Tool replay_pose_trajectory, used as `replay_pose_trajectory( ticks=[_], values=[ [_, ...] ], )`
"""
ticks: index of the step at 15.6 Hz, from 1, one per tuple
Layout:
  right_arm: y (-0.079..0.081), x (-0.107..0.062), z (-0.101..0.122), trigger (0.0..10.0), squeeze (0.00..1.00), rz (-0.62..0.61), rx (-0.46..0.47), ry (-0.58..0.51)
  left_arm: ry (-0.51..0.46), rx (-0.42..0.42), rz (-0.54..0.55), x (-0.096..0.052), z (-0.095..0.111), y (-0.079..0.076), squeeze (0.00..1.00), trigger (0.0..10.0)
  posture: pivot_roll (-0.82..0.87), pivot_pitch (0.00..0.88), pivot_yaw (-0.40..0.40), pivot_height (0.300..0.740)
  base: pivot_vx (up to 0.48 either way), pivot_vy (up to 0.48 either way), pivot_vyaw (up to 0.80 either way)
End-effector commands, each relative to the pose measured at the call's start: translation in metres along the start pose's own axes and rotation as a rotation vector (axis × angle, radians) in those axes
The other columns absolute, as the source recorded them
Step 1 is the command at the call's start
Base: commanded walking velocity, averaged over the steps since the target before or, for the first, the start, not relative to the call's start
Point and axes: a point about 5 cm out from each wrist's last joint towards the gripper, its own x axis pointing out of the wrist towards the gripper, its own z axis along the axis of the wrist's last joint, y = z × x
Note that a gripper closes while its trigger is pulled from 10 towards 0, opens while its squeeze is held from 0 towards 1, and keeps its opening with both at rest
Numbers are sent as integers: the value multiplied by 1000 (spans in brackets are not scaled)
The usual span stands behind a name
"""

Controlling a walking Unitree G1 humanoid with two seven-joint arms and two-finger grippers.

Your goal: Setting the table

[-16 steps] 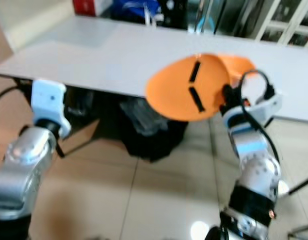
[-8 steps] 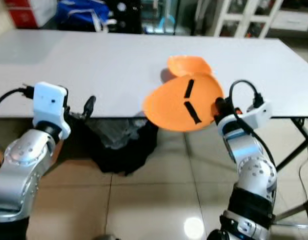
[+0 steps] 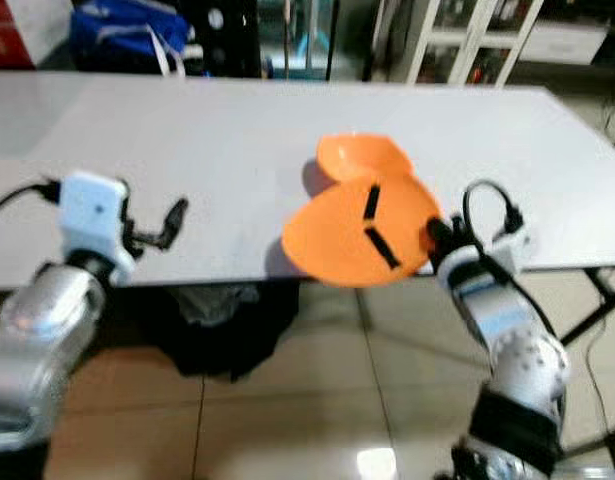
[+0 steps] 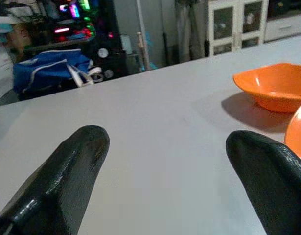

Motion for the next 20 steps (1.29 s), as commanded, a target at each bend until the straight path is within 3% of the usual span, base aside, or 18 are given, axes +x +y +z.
replay_pose_trajectory(
  ticks=[1,4,5,8,11,15,17,20],
  values=[
    [1,-11,20,10000,0,17,0,-69,-18,-6,-46,-1,1,-5,0,10000,-38,0,-43,740,0,0,0],
    [0,-16,18,10000,0,39,27,-17,-1,-1,-58,-3,-1,6,0,10000,-37,12,-41,740,0,0,0],
    [-5,-17,16,10000,0,22,95,5,13,15,-155,-7,-3,2,0,10000,-36,17,-42,740,0,0,0],
    [-6,-17,17,10000,0,27,150,17,-6,-15,-299,-15,0,-8,0,10000,-37,28,-38,740,0,0,0],
    [-5,-5,11,10000,0,-15,156,51,49,-5,-536,-27,-6,-29,0,10000,-39,32,-36,740,0,0,0],
    [-6,16,-1,10000,0,-48,172,95,71,-22,-584,-29,-9,-35,0,10000,-33,31,-39,740,0,0,0],
    [-4,26,-5,10000,0,-52,175,98,120,30,-565,-29,-18,-31,0,10000,-30,27,-42,740,0,0,0],
    [-9,43,-7,10000,0,-84,194,88,123,28,-566,-29,-18,-33,0,10000,-28,21,-43,740,0,0,0]
  ],
)
